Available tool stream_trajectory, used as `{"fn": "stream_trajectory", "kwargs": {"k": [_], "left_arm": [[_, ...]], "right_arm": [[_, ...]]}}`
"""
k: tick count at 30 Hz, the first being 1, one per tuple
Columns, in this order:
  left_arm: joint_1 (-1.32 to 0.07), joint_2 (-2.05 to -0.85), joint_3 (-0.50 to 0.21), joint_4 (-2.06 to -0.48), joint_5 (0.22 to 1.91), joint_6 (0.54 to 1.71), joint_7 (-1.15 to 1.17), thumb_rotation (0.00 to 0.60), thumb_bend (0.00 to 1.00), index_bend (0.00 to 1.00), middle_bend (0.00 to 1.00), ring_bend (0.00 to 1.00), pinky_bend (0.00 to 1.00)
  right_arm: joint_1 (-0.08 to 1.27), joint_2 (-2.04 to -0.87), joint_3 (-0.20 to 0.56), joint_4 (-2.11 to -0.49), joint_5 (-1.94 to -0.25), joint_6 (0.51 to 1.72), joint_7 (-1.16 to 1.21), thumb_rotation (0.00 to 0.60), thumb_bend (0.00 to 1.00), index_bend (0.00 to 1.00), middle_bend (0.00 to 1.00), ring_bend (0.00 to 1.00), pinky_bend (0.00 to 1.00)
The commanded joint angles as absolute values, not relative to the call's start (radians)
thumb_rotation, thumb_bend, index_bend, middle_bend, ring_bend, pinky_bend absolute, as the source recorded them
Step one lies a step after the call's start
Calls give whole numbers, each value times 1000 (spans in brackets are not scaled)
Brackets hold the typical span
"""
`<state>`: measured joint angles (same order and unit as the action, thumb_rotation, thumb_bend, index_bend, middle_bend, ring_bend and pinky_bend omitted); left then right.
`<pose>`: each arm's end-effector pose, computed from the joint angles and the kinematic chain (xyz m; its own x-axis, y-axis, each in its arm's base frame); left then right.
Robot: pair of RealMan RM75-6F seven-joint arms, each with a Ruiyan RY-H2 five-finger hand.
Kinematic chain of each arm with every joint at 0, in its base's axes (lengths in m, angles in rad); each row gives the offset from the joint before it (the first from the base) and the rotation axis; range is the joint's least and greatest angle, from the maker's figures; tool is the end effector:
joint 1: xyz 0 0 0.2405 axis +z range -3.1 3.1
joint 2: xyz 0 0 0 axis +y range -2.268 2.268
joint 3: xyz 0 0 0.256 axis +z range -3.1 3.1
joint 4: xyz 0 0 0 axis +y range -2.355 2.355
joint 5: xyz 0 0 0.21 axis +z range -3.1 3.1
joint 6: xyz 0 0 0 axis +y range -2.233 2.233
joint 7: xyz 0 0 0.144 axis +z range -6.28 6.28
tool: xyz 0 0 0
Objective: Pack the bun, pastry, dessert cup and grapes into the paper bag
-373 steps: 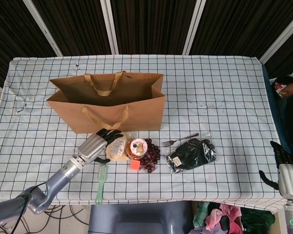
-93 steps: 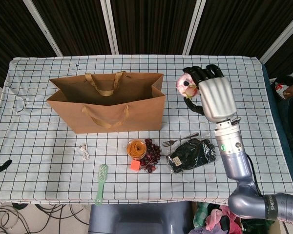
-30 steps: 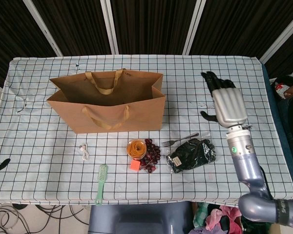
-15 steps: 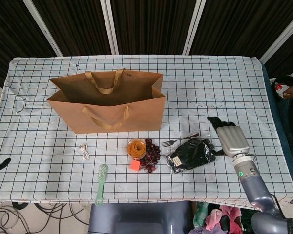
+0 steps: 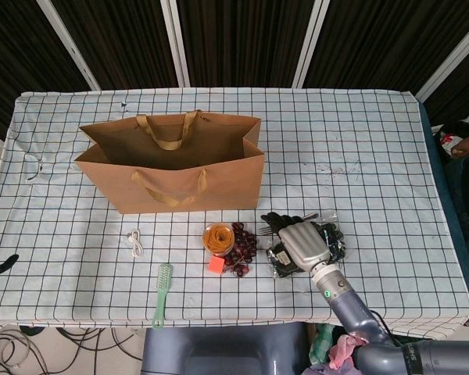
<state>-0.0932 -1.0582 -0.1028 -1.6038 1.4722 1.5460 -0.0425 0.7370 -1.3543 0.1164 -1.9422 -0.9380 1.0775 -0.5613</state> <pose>-0.3097 0.1941 0.1969 0.4102 -0.1206 0.9040 0.9109 0.0064 -0.4125 -0.1154 -0.2869 0.0226 0.4326 -0.3433 0.8337 -0.8768 -0.3757 0.3003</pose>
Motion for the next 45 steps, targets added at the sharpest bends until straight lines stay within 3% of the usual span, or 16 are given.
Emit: {"fn": "stream_trajectory", "kwargs": {"k": [1,29,45], "left_arm": [[-94,-1059,-102,-1603,1471,1544,-40,600,30,112,68,0,50],[-91,-1056,-105,-1602,1469,1548,-51,600,30,117,68,0,50],[-89,-1051,-106,-1602,1466,1547,-63,600,30,119,68,0,50]], "right_arm": [[767,-1415,129,-1906,-940,1068,-580,600,115,82,70,139,212],[922,-1699,211,-1668,-848,1012,-639,600,115,83,81,164,211],[953,-1782,229,-1549,-854,993,-600,600,141,99,158,240,222]]}}
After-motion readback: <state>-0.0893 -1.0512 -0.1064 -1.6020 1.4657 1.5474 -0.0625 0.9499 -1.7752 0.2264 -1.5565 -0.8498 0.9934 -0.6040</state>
